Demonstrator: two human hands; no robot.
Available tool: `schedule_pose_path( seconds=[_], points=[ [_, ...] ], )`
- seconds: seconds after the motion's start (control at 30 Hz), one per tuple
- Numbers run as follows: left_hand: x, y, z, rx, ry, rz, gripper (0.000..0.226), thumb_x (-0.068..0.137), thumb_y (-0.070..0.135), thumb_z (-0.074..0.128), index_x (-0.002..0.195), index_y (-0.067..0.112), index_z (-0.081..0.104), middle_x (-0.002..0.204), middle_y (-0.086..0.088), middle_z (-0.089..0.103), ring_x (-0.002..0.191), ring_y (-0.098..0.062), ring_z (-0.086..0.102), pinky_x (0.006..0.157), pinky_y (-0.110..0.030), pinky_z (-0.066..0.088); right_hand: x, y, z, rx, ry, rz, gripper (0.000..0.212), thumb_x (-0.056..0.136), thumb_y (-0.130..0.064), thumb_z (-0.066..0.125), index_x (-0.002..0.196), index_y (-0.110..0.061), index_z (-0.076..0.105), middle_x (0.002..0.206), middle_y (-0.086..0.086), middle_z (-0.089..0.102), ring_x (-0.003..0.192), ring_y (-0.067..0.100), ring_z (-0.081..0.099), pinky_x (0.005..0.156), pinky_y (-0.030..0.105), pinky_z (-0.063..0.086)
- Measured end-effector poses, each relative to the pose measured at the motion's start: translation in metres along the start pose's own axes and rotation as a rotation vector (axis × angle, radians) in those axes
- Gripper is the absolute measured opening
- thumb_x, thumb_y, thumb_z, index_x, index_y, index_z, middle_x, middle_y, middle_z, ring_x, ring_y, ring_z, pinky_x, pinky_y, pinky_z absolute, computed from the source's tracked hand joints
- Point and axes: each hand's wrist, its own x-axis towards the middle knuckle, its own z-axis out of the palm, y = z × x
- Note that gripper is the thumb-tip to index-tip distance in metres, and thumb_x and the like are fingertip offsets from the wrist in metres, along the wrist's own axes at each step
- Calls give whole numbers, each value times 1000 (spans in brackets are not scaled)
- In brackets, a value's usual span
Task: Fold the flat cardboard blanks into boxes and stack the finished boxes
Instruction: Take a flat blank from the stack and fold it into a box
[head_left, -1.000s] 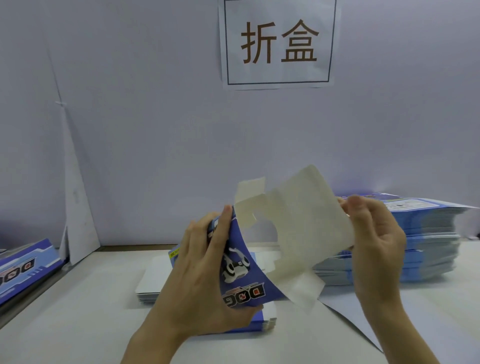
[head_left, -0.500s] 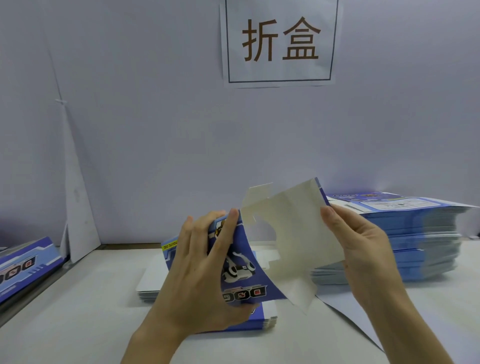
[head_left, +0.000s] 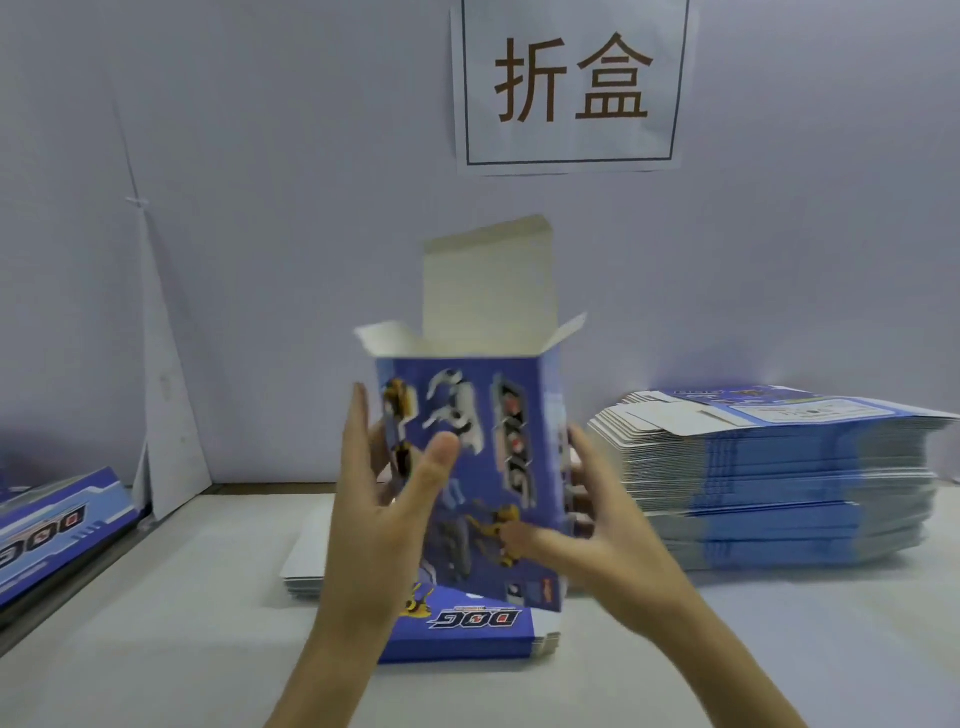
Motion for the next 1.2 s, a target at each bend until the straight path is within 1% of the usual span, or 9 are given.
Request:
schedule_pose_path(
  seconds=[0.1,0.23,0.37,0.47,0.6,0.73,0.9,1.1,1.2],
  points=[
    [5,-1,-14,85,-192,-135,76,68,66,70,134,36,50,124,11,65,118,-15,60,96,-40,51,-1,-5,-17,172,-35,127,77,58,-42,79,129,-40,50,113,-6,72,101,19,71,73,29,59],
    [-2,-6,-1,47,-228,-184,62,67,54,64,117,18,59,89,7,74,82,-12,71,69,-23,56,1,-6,-19,136,25,134,74,63,-44,80,130,-39,49,113,-4,72,100,21,72,71,32,60],
    [-4,-9,6,-40,-138,-137,32,73,35,62,99,17,64,83,9,75,77,-6,71,57,-13,52,2,-4,-16,151,72,143,61,70,-39,81,124,-38,51,110,-7,73,98,19,72,69,30,61],
    [-6,-7,7,-47,-145,-141,43,69,42,62,108,25,60,89,12,74,82,-5,71,60,-14,53,0,-8,-13,177,38,138,60,72,-38,75,126,-38,48,112,-10,72,99,17,72,68,28,59],
    [-6,-11,6,-77,-101,-110,38,76,35,59,99,5,65,77,-3,74,69,-13,71,57,-18,54,1,-10,-13,162,42,114,60,67,-42,71,123,-39,47,102,-22,71,95,8,72,60,20,57],
    [-7,-13,10,-105,-140,-136,46,69,43,62,111,23,59,93,6,75,85,-11,72,63,-17,55,-1,-13,-11,169,24,78,65,72,-45,74,130,-37,47,113,-12,71,99,16,72,67,26,59],
    [-12,-14,13,1,-131,-60,40,74,46,60,103,19,65,81,5,74,75,-15,71,56,-23,56,0,-6,-10,204,65,94,65,74,-34,65,136,-28,45,117,-5,70,105,20,69,79,35,60],
    [-7,-7,7,-54,-98,-40,23,75,32,60,91,16,62,69,9,71,65,-6,69,51,-13,50,0,-5,-11,193,13,91,61,74,-41,70,130,-38,46,115,-11,70,104,17,70,72,27,59],
    [-8,-8,8,-11,-113,-35,39,73,40,63,106,19,63,85,9,74,80,-9,71,57,-17,54,1,1,-12,250,9,89,50,81,-33,61,130,-29,49,118,-4,70,104,22,70,73,30,59]
  ],
)
